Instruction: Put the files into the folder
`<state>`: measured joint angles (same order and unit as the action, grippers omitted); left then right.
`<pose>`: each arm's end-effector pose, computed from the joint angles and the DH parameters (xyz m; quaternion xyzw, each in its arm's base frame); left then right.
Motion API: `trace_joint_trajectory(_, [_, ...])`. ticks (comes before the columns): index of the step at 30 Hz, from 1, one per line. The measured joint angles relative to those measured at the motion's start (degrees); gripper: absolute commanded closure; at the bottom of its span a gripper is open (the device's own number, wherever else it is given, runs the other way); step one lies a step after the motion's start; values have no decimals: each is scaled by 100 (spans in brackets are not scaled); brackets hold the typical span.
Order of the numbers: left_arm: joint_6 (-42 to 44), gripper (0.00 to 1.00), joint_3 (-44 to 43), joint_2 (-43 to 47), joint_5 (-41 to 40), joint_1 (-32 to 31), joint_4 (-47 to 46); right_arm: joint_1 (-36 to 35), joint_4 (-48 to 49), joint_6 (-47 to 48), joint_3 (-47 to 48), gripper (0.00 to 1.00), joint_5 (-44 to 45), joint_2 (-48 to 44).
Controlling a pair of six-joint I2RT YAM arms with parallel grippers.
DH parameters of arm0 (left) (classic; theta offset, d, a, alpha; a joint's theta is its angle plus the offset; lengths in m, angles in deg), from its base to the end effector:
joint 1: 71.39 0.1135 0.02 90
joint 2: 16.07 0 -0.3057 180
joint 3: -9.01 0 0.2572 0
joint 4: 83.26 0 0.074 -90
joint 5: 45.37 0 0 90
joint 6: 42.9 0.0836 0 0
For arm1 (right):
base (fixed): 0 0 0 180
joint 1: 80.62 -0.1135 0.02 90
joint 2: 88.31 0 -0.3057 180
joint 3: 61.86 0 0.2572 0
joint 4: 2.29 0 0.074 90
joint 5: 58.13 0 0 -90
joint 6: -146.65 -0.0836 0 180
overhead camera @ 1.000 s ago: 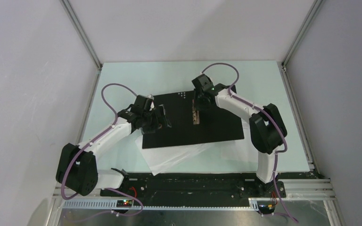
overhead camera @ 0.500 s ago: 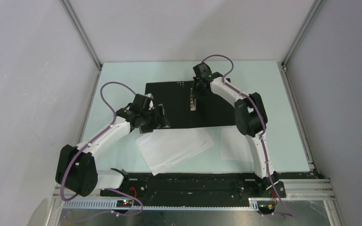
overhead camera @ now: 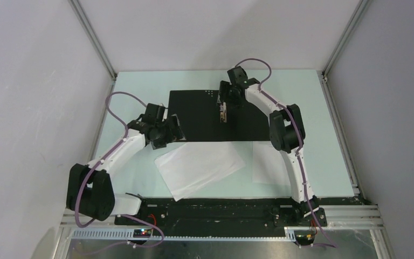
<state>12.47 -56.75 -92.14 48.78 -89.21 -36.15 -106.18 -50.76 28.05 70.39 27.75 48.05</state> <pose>0.2687 -0.0927 0.2316 -0.1302 0.9504 -0.1550 0.2361 0.5327 0.2614 0.1810 0.0136 0.9465 0.1762 0.2699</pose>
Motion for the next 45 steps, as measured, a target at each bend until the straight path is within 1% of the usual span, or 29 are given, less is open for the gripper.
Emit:
trace_joint_trajectory(2, [-35, 2, 0, -46, -186, 107, -7, 2, 26, -22, -192, 17, 0, -149])
trace_joint_trajectory(4, [-85, 2, 2, -85, -350, 205, -44, 2, 90, -96, -752, 15, -15, -557])
trace_joint_trajectory(6, [-138, 2, 20, -146, -468, 286, -192, -9, 232, -271, -1709, 12, -85, -1294])
trace_joint_trajectory(9, [-173, 2, 129, -282, -549, 350, -514, -76, 610, -581, -3324, 10, -181, -2710])
trace_joint_trajectory(11, [-195, 2, 240, -435, -549, 361, -704, -247, 949, -831, -4430, 8, -164, -3759])
trace_joint_trajectory(14, [-197, 2, 424, -603, -555, 361, -914, -761, 1425, -1250, -5825, 5, -109, -5012])
trace_joint_trajectory(16, [-197, 2, 527, -629, -562, 361, -973, -1163, 1733, -1558, -6564, 3, -39, -5528])
trace_joint_trajectory(17, [-199, 2, 579, -640, -568, 361, -1027, -1394, 1864, -1742, -6942, 1, 28, -5746])
trace_joint_trajectory(24, [-291, 2, 903, -717, -680, 260, -1331, -2638, 2728, -2922, -8937, 0, 776, -6839])
trace_joint_trajectory(28, [-352, 2, 1019, -743, -859, 55, -1440, -3075, 3180, -3508, -9490, 1, 1305, -7136])
trace_joint_trajectory(32, [-483, 2, 1043, -780, -1145, -199, -1552, -3373, 3486, -3967, -9702, 1, 1738, -7189])
trace_joint_trajectory(34, [-575, 2, 1080, -780, -1285, -297, -1609, -3399, 3620, -4120, -9766, 0, 1895, -7189])
trace_joint_trajectory(39, [-905, 2, 1226, -719, -1670, -638, -1823, -3195, 3884, -4286, -9919, 0, 2039, -7219])
trace_joint_trajectory(45, [-1405, 2, 1469, -511, -1770, -1294, -2050, -2726, 4059, -4288, -10059, 1, 1965, -7316])
